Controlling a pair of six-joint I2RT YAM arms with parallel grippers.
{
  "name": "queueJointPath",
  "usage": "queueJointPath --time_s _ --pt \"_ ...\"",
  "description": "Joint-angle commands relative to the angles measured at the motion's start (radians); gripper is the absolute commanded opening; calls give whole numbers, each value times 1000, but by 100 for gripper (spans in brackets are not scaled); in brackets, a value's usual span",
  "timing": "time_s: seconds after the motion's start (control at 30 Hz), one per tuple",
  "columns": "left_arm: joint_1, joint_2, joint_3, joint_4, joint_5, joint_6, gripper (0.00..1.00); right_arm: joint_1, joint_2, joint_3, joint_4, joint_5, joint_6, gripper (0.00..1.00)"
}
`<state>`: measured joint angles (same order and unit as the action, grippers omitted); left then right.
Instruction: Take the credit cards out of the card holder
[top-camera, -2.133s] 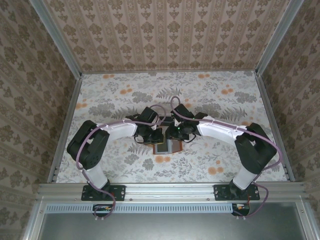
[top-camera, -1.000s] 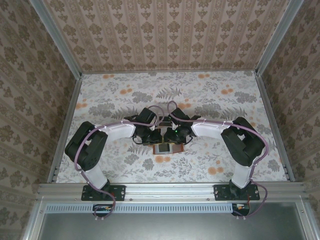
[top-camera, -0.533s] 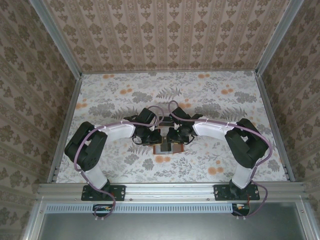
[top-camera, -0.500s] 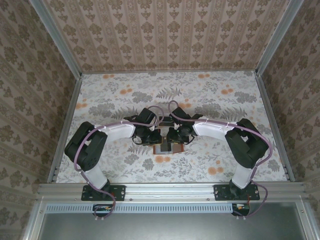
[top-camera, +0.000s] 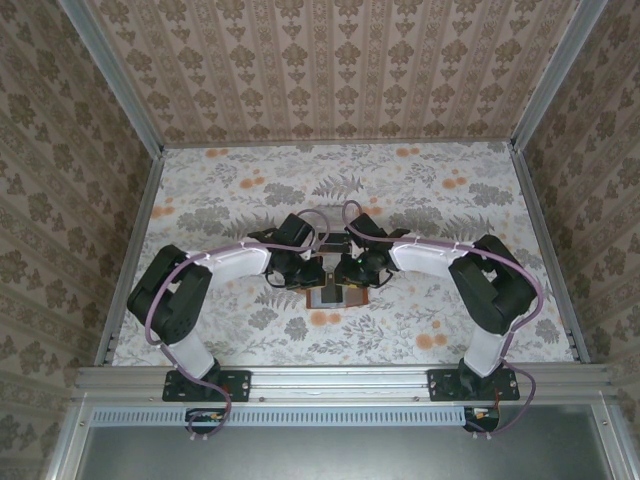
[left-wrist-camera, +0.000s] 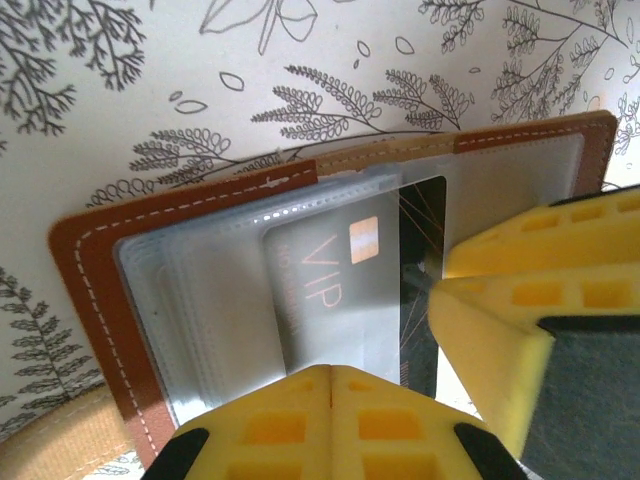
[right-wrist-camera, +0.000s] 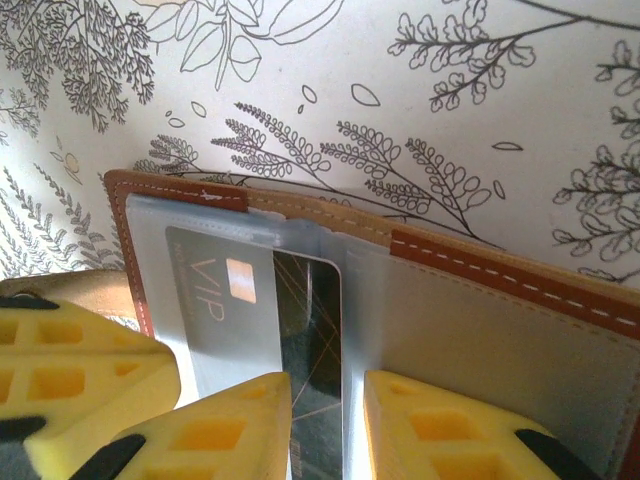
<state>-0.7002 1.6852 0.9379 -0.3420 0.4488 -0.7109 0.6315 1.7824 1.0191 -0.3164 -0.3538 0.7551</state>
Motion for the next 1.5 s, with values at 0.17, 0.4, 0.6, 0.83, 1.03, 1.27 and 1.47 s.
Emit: queueJointPath --time_s 0.17,0.4,0.6,0.83,1.03,1.27,1.47 --pt "-5 58 11 -66 -29 49 7 -13 34 -22 31 -71 -10 27" --pt "-5 73 9 -118 -73 80 7 -20 16 -51 97 -122 18 26" --pt "-3 77 6 -153 -112 98 7 -23 -28 -69 124 -141 33 22" --pt "-3 79 4 -160 -117 100 7 -27 -49 -78 141 -152 43 18" --pt "-2 83 8 -160 -116 102 7 -29 -48 -80 142 -156 38 12" --pt "1 85 10 -161 -110 105 7 -41 -63 -93 137 -154 27 5" --pt "4 77 11 -160 -105 104 7 -65 -101 -110 91 -120 -3 2"
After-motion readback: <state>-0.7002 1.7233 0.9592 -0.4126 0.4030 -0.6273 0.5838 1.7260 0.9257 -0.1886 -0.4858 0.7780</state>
